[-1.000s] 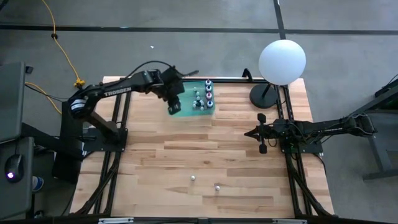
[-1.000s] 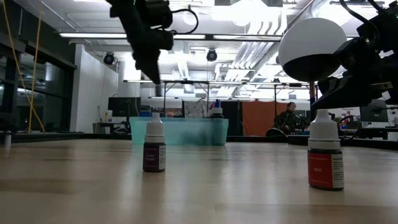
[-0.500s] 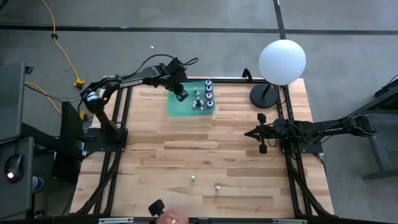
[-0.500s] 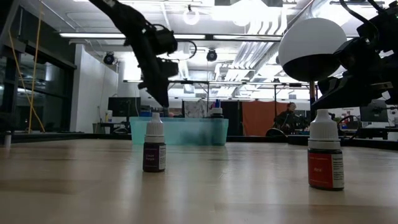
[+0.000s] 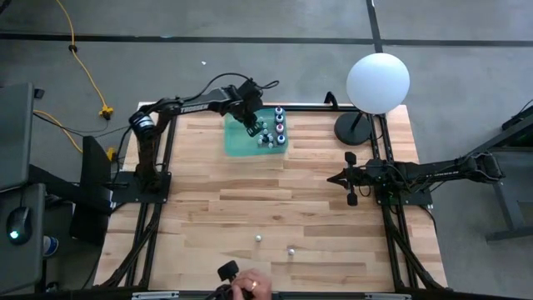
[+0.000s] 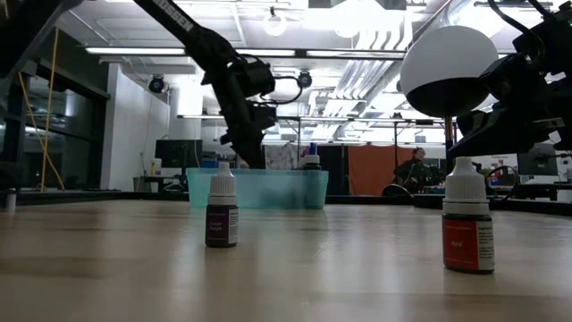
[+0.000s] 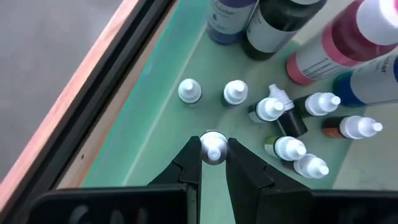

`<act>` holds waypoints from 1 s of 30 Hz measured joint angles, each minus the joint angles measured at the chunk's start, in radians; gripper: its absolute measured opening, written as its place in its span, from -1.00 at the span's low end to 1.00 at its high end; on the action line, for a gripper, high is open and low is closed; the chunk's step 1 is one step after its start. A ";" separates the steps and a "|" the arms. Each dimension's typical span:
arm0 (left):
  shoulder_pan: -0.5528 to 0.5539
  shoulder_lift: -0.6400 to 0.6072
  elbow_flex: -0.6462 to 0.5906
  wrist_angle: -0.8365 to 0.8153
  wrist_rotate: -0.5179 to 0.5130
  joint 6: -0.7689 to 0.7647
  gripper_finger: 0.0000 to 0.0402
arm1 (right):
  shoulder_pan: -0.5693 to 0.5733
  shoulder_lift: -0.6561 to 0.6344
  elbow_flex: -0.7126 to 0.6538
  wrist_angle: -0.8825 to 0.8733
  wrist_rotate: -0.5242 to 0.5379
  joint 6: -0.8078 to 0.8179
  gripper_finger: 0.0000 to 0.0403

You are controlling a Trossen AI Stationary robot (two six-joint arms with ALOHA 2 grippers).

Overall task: Pick & Place food coloring
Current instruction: Put the small black food coloring bottle into the blue transparent bin

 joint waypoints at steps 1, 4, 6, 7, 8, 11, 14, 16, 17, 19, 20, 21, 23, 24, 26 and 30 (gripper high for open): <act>0.000 0.007 0.009 -0.006 0.002 0.014 -0.81 | 0.000 0.000 0.000 0.000 0.000 0.000 -1.00; 0.001 0.025 0.014 -0.009 0.002 0.028 -0.81 | 0.000 0.000 0.000 0.000 0.000 0.000 -1.00; 0.001 0.037 0.014 -0.008 -0.002 0.028 -0.81 | 0.000 0.000 0.000 0.000 0.000 0.000 -1.00; 0.001 0.044 0.014 -0.010 -0.002 0.028 -0.81 | 0.000 0.000 0.000 0.000 0.000 0.000 -1.00; 0.001 0.050 0.014 -0.011 -0.003 0.028 -0.81 | 0.000 0.000 0.000 0.000 0.000 0.000 -1.00; -0.005 0.069 0.014 -0.012 -0.011 0.027 -0.81 | 0.000 0.000 0.000 0.000 0.000 0.000 -1.00; -0.006 0.071 0.014 -0.010 -0.012 0.019 -0.81 | 0.000 0.000 0.000 0.000 0.000 0.000 -1.00; -0.012 0.071 0.014 -0.007 -0.013 0.008 -0.81 | 0.000 0.000 0.000 0.000 0.000 0.000 -1.00; -0.011 0.071 0.014 -0.007 -0.014 -0.001 -0.81 | 0.000 0.000 0.000 0.000 0.000 0.000 -1.00; -0.011 0.071 0.014 -0.001 -0.014 -0.007 -0.81 | 0.000 0.000 0.000 0.000 0.000 0.000 -1.00; -0.011 0.071 0.014 0.000 -0.014 -0.008 -0.81 | 0.000 0.000 0.000 0.000 0.000 0.000 -1.00; -0.011 0.071 0.014 -0.001 -0.014 -0.008 -0.81 | 0.000 0.000 0.000 0.000 0.000 0.000 -1.00; -0.011 0.071 0.014 0.000 -0.014 -0.008 -0.81 | 0.000 0.000 0.000 0.000 0.000 0.000 -1.00; -0.011 0.071 0.014 0.001 -0.014 -0.008 -0.81 | 0.000 0.000 0.000 0.000 0.000 0.000 -1.00; -0.011 0.071 0.014 0.000 -0.014 -0.008 -0.81 | 0.000 0.000 0.000 0.000 0.000 0.000 -1.00; -0.016 0.071 0.014 -0.001 -0.011 -0.006 -0.81 | 0.000 0.000 0.000 0.000 0.000 0.000 -1.00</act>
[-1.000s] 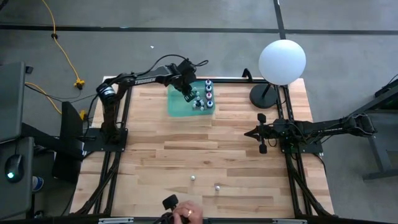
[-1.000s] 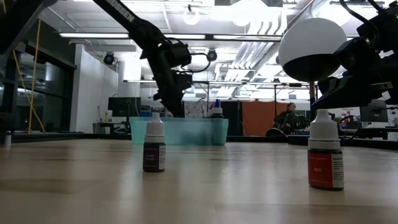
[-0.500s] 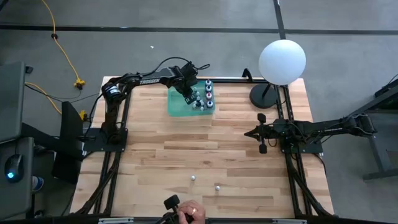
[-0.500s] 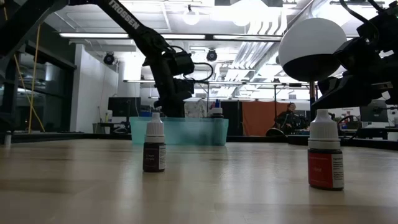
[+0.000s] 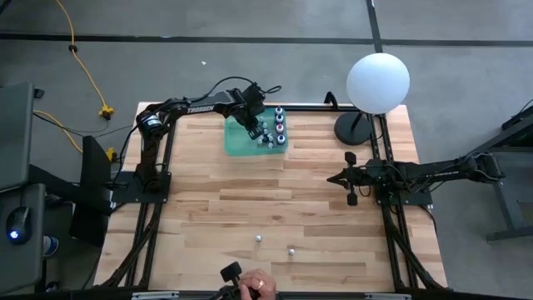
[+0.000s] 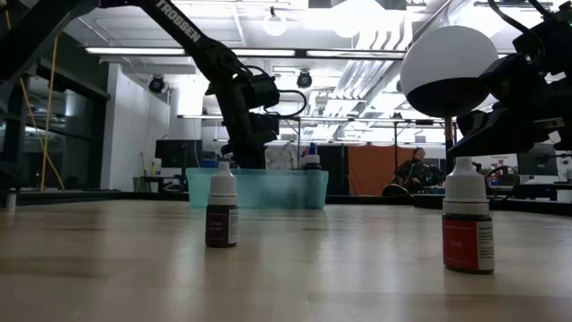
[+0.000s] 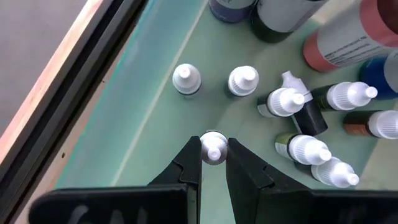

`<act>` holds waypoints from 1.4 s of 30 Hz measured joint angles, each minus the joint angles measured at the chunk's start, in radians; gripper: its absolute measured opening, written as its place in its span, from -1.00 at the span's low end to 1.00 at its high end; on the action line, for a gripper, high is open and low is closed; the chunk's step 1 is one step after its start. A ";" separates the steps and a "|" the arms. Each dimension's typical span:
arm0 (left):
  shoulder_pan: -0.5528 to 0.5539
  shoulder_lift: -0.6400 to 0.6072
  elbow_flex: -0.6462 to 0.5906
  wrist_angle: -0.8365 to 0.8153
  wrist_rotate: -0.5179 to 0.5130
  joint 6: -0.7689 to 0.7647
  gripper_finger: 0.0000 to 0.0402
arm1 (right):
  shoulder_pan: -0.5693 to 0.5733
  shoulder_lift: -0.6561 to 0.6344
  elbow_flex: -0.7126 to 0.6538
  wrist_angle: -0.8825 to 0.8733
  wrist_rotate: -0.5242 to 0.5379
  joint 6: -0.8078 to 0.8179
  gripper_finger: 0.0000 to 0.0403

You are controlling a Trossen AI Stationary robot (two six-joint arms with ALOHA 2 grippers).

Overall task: Pick & Place food coloring
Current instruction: Put the small black food coloring bottle into the blue transparent bin, then put the small red food coloring bottle into the blue transparent bin

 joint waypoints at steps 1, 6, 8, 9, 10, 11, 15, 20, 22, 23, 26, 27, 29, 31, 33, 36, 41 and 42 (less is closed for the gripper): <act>-0.002 0.000 0.000 0.000 0.000 0.002 -0.81 | 0.000 0.000 0.000 0.000 0.000 0.000 -1.00; -0.004 0.000 0.000 -0.001 0.035 0.009 -0.81 | 0.000 0.000 0.000 0.000 0.000 0.000 -1.00; -0.010 0.002 0.000 0.001 0.030 0.018 -0.81 | 0.000 0.000 0.000 0.000 0.000 0.000 -1.00; -0.010 0.004 0.000 0.003 0.021 0.020 -0.81 | 0.000 0.000 0.000 0.000 0.000 0.000 -1.00; -0.011 0.006 0.000 0.002 0.014 0.021 -0.81 | 0.000 0.000 0.000 0.000 0.000 0.000 -1.00; -0.011 0.008 0.000 -0.002 0.013 0.021 -0.81 | 0.000 0.000 0.000 0.000 0.000 0.000 -1.00; -0.017 0.023 -0.001 0.006 0.020 0.022 -0.77 | 0.000 0.000 0.000 0.000 0.000 0.000 -1.00; -0.024 0.027 0.000 0.016 0.021 0.024 -0.62 | 0.000 0.000 0.000 0.000 0.000 0.000 -1.00; -0.024 0.030 -0.001 0.009 0.023 0.025 -0.57 | 0.000 0.000 0.000 0.000 0.000 0.000 -1.00; -0.027 0.030 -0.001 0.010 0.023 0.025 -0.55 | 0.000 0.000 0.000 0.000 0.000 0.000 -1.00; -0.028 0.030 -0.001 0.014 0.023 0.025 -0.50 | 0.000 0.000 0.000 0.000 0.000 0.000 -1.00; -0.028 0.030 -0.001 0.012 0.023 0.025 -0.49 | 0.000 0.000 0.000 0.000 0.000 0.000 -1.00; -0.028 0.030 -0.001 0.014 0.023 0.025 -0.46 | 0.000 0.000 0.000 0.000 0.000 0.000 -1.00; -0.028 0.030 -0.001 0.011 0.023 0.025 -0.43 | 0.000 0.000 0.000 0.000 0.000 0.000 -1.00; -0.028 0.030 -0.001 0.010 0.023 0.025 -0.39 | 0.000 0.000 0.000 0.000 0.000 0.000 -1.00; -0.028 0.030 0.017 -0.009 0.023 0.026 -0.32 | 0.000 0.000 0.000 0.000 0.000 0.000 -1.00; -0.028 0.030 0.108 -0.079 0.023 0.029 -0.20 | 0.000 0.000 0.000 0.000 0.000 0.000 -1.00; -0.028 0.030 0.134 -0.101 0.023 0.030 -0.18 | 0.000 0.000 0.000 0.000 0.000 0.000 -1.00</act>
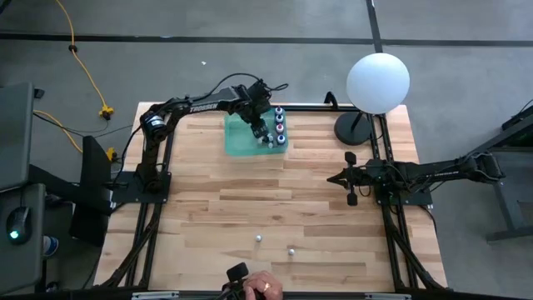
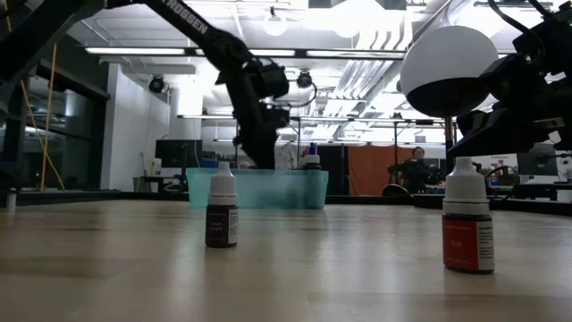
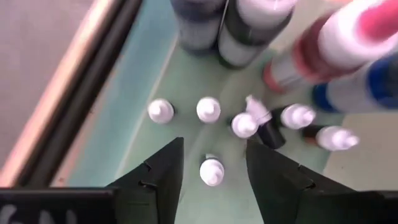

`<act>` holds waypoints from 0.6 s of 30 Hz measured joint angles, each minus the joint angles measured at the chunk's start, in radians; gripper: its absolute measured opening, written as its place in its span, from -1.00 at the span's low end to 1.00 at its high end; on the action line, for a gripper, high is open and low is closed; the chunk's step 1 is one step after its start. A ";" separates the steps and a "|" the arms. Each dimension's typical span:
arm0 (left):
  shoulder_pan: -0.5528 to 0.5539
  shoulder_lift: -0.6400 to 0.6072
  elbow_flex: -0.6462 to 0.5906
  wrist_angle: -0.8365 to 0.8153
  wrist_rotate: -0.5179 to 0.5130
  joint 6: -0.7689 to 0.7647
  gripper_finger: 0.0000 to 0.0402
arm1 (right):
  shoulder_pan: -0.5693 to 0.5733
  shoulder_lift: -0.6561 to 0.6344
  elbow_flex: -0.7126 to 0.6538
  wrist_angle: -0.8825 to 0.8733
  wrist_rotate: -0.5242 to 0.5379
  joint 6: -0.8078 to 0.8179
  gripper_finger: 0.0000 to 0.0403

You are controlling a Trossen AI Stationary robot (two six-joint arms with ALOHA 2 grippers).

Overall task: Pick & Place food coloring
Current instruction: Put the small red food coloring bottle into the blue transparent bin

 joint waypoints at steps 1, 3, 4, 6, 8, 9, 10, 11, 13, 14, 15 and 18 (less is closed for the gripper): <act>0.000 0.000 0.027 -0.025 0.000 0.000 -0.16 | 0.000 0.000 0.000 0.000 0.000 0.000 -1.00; 0.000 -0.008 0.080 -0.079 0.003 0.003 -0.13 | 0.000 0.000 0.000 0.000 0.000 0.000 -1.00; 0.000 -0.018 0.102 -0.112 0.009 0.008 -0.12 | 0.000 0.000 0.000 0.000 0.000 0.000 -1.00; 0.000 -0.042 0.142 -0.142 0.023 0.026 -0.12 | 0.000 0.000 0.000 0.000 0.000 0.000 -1.00; 0.001 -0.081 0.162 -0.181 0.038 0.034 -0.12 | 0.000 0.000 0.000 0.000 0.000 0.000 -1.00; 0.001 -0.104 0.167 -0.189 0.039 0.040 -0.11 | 0.000 0.000 0.000 0.000 0.000 0.000 -1.00; 0.001 -0.129 0.168 -0.191 0.040 0.046 -0.11 | 0.000 0.000 0.000 0.000 0.000 0.000 -1.00; 0.001 -0.153 0.168 -0.202 0.039 0.047 -0.11 | 0.000 0.000 0.000 0.000 0.000 0.000 -1.00; 0.001 -0.204 0.168 -0.235 0.038 0.047 -0.11 | 0.000 0.000 0.000 0.000 0.000 0.000 -1.00; 0.001 -0.228 0.168 -0.252 0.038 0.047 -0.11 | 0.000 0.000 0.000 0.000 0.000 0.000 -1.00; 0.000 -0.253 0.168 -0.277 0.038 0.047 -0.11 | 0.000 0.000 0.000 0.000 0.000 0.000 -1.00; -0.008 -0.319 0.167 -0.356 0.039 0.046 -0.12 | 0.000 0.000 0.000 0.000 0.000 0.000 -1.00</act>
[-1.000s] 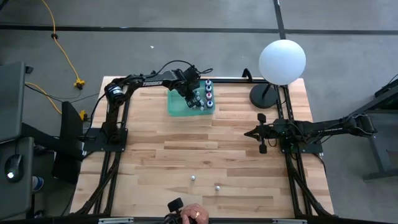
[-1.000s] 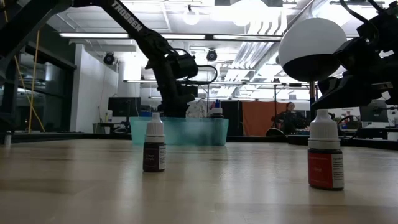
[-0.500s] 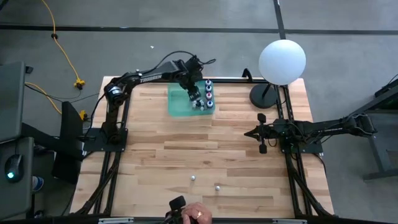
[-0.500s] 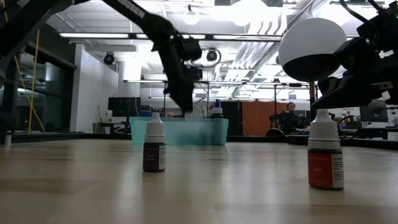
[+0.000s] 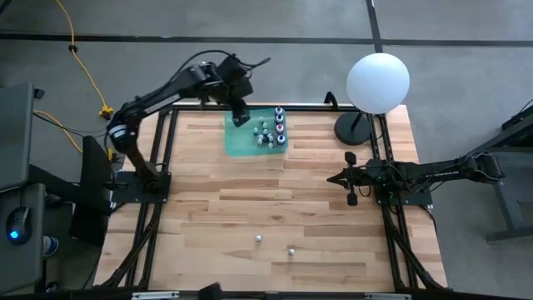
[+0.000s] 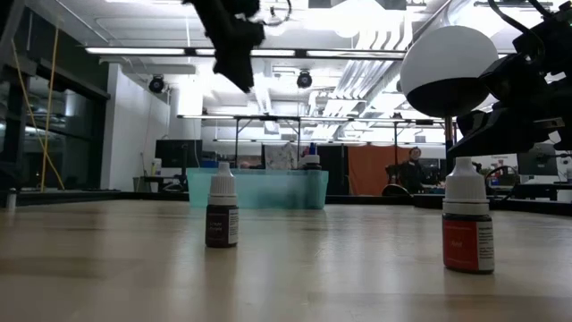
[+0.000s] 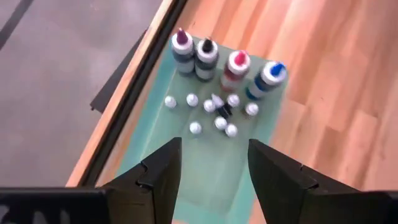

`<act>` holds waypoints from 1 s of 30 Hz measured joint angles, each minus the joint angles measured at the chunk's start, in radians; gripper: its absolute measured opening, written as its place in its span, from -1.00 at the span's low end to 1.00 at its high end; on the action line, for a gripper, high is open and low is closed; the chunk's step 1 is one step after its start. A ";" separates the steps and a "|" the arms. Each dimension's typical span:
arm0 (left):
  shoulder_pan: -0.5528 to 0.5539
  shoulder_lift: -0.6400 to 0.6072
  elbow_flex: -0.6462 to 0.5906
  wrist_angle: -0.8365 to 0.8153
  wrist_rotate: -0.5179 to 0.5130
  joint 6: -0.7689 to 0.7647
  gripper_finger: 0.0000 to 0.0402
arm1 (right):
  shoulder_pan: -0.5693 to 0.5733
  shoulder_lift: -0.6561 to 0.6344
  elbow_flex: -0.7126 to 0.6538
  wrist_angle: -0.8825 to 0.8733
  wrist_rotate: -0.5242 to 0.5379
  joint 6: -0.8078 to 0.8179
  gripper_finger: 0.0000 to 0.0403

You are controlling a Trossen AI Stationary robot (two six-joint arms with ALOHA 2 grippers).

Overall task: Pick & Place food coloring
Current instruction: Put the small red food coloring bottle into the blue transparent bin

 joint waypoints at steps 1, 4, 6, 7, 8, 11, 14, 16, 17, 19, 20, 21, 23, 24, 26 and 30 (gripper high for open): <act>-0.006 -0.023 -0.007 -0.016 0.001 -0.002 -0.12 | 0.000 0.000 0.000 0.000 0.000 0.000 -1.00; -0.036 -0.099 -0.066 -0.019 0.036 -0.007 -0.12 | 0.000 0.000 0.000 0.000 0.000 0.000 -1.00; -0.071 -0.151 -0.115 0.026 0.067 -0.026 -0.12 | 0.000 0.000 0.000 0.000 0.000 0.000 -1.00; -0.090 -0.179 -0.145 0.053 0.083 -0.036 -0.12 | 0.000 0.000 0.000 0.000 0.000 0.000 -1.00; -0.108 -0.204 -0.178 0.077 0.097 -0.050 -0.12 | 0.000 0.000 0.000 0.000 0.000 0.000 -1.00; -0.174 -0.270 -0.276 0.177 0.097 -0.101 -0.12 | 0.000 0.000 0.000 0.000 0.000 0.000 -1.00; -0.237 -0.313 -0.367 0.258 0.093 -0.156 -0.12 | 0.000 0.000 0.000 0.000 0.000 0.000 -1.00; -0.279 -0.320 -0.404 0.311 0.094 -0.198 -0.12 | 0.000 0.000 0.000 0.000 0.000 0.000 -1.00; -0.298 -0.321 -0.417 0.318 0.093 -0.215 -0.12 | 0.000 0.000 0.000 0.000 0.000 0.000 -1.00; -0.333 -0.319 -0.428 0.315 0.083 -0.237 -0.12 | 0.000 0.000 0.000 0.000 0.000 0.000 -1.00; -0.353 -0.314 -0.427 0.320 0.072 -0.240 -0.12 | 0.000 0.000 0.000 0.000 0.000 0.000 -1.00; -0.378 -0.303 -0.426 0.330 0.058 -0.243 -0.12 | 0.000 0.000 0.000 0.000 0.000 0.000 -1.00; -0.420 -0.285 -0.426 0.335 0.035 -0.269 -0.12 | 0.000 0.000 0.000 0.000 0.000 0.000 -1.00; -0.437 -0.273 -0.427 0.334 0.032 -0.283 -0.12 | 0.000 0.000 0.000 0.000 0.000 0.000 -1.00; -0.476 -0.251 -0.427 0.358 0.037 -0.310 -0.12 | 0.000 0.000 0.000 -0.003 0.000 0.000 -1.00; -0.532 -0.201 -0.426 0.403 0.047 -0.358 -0.12 | 0.000 0.000 0.000 -0.001 0.000 0.000 -1.00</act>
